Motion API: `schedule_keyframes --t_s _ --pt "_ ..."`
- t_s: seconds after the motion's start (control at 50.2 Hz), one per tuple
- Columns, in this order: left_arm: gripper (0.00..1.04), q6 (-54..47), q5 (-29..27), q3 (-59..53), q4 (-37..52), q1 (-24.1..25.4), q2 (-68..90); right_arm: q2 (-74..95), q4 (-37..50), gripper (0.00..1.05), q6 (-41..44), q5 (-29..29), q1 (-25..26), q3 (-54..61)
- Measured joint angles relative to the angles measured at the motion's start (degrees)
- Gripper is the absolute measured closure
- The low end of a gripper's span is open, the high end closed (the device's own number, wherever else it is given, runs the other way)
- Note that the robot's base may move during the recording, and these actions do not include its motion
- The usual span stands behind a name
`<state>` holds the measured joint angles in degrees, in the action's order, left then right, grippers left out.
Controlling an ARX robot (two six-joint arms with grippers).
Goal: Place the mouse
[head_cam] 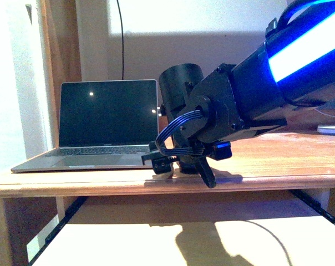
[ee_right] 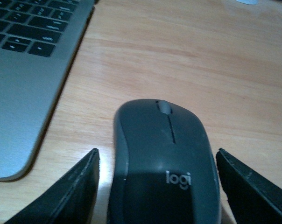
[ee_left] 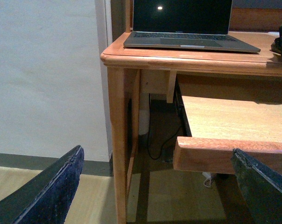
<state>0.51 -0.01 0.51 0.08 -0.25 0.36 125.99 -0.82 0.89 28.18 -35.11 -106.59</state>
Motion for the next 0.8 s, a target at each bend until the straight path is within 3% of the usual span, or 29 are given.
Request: schedule_keyframes --t_s 0.1,0.239,0.458,0.657,0.796 --pt "0.08 0.0 0.0 0.0 0.0 0.0 0.0 -1.0 2.8 0.06 -3.1 -2.3 0.3 1.9" --pt "0.08 0.0 0.0 0.0 0.0 0.0 0.0 -4.9 7.9 0.07 -5.6 -4.9 1.3 7.3" --pt "0.08 0.0 0.0 0.0 0.0 0.0 0.0 -26.8 21.9 0.07 -7.7 -16.4 6.5 30.8" --pt "0.08 0.0 0.0 0.0 0.0 0.0 0.0 -49.3 28.0 0.07 -6.2 -34.3 12.0 61.6" --pt "0.08 0.0 0.0 0.0 0.0 0.0 0.0 -63.3 26.2 0.07 -1.4 -48.1 18.4 81.2"
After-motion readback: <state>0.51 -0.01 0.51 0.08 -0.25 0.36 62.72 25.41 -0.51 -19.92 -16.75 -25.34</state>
